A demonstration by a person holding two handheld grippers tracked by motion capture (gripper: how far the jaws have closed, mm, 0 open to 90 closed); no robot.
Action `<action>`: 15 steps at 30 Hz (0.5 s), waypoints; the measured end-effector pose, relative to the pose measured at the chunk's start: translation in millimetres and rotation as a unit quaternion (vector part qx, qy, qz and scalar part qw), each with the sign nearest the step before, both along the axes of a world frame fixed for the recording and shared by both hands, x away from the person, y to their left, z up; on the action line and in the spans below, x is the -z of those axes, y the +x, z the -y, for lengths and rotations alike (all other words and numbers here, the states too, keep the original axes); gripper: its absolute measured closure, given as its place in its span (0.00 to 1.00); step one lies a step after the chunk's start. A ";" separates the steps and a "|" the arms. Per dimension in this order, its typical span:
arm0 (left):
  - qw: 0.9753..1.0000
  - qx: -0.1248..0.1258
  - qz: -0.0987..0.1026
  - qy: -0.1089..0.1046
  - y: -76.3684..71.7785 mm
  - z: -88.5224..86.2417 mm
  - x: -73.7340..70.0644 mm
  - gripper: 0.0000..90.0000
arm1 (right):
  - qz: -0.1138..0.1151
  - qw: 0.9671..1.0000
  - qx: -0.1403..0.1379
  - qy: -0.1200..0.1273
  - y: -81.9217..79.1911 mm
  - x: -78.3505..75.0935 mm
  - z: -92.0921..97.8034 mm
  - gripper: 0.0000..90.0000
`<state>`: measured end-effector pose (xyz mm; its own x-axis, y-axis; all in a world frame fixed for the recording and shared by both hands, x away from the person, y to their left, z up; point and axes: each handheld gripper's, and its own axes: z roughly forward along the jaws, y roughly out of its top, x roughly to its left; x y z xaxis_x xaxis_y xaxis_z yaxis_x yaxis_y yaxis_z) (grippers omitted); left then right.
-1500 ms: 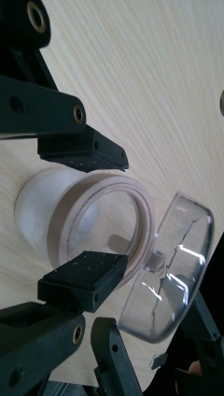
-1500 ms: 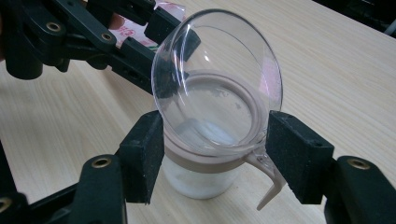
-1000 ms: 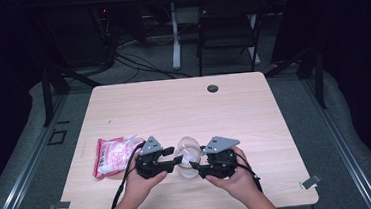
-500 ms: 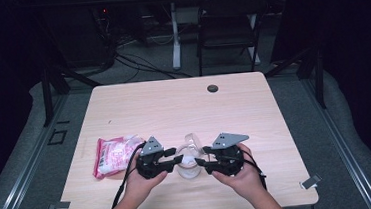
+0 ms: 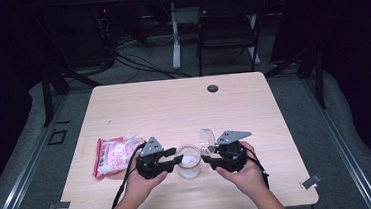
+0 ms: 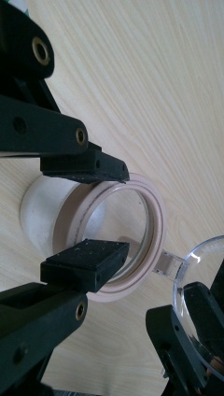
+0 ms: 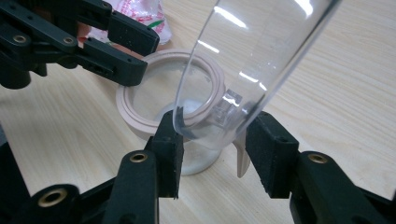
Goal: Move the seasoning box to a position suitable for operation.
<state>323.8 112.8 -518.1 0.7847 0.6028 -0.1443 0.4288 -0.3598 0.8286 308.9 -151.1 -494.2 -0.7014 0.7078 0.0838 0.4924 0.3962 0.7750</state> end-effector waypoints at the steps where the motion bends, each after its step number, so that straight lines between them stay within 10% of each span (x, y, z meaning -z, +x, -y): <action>1: 1.000 -0.001 0.000 0.000 -0.1 0.1 0.0 0.66 | 0.000 1.000 0.002 0.000 -0.1 1.0 -1.1 0.64; 15: 0.999 -0.033 0.021 -0.018 -3.2 -20.4 -8.5 0.63 | -0.010 1.000 0.005 0.028 11.3 6.2 0.7 0.77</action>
<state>320.5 133.3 -509.6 0.7491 0.6485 -0.1354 0.4158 -0.3010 0.8582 320.2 -151.8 -500.4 -0.6924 0.7083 0.1375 0.5118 0.3477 0.7856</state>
